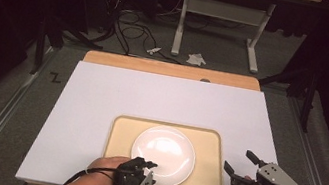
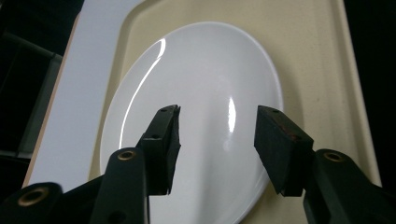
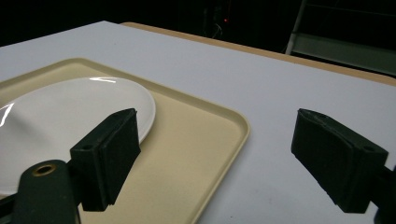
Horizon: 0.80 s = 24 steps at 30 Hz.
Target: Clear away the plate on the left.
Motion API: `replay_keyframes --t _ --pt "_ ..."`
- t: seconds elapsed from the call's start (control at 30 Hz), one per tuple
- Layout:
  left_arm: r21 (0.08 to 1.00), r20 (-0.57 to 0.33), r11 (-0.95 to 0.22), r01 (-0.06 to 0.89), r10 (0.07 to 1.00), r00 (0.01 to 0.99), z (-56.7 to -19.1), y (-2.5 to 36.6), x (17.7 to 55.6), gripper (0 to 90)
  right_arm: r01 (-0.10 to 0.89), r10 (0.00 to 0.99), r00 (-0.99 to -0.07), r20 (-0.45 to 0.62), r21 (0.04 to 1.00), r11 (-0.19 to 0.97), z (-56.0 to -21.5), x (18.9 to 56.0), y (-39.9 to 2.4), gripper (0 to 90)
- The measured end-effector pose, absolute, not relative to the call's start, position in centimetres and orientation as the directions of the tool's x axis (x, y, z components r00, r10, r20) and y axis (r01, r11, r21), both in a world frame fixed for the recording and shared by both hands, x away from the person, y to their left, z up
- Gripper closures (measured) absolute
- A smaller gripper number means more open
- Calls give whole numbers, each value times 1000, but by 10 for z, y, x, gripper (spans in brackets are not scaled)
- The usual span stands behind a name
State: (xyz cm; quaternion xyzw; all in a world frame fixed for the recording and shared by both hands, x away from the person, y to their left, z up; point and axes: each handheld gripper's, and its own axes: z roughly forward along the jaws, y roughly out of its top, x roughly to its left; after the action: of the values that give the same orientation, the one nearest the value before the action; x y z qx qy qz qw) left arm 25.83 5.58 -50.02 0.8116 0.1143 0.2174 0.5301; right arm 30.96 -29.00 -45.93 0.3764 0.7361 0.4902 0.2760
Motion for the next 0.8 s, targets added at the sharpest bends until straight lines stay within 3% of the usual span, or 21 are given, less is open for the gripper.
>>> replay_keyframes --t 0.37,0.7,0.8 --pt "975 -6 -172 138 606 795 -486 91 293 392 285 825 -563 -35 930 234 -459 310 -290 162" --pt "982 -150 28 189 726 672 -471 136 317 283 287 826 -562 -33 929 232 -459 310 -290 162" --pt "970 -229 120 213 749 622 -466 151 325 247 282 825 -564 -38 930 235 -459 310 -290 162"
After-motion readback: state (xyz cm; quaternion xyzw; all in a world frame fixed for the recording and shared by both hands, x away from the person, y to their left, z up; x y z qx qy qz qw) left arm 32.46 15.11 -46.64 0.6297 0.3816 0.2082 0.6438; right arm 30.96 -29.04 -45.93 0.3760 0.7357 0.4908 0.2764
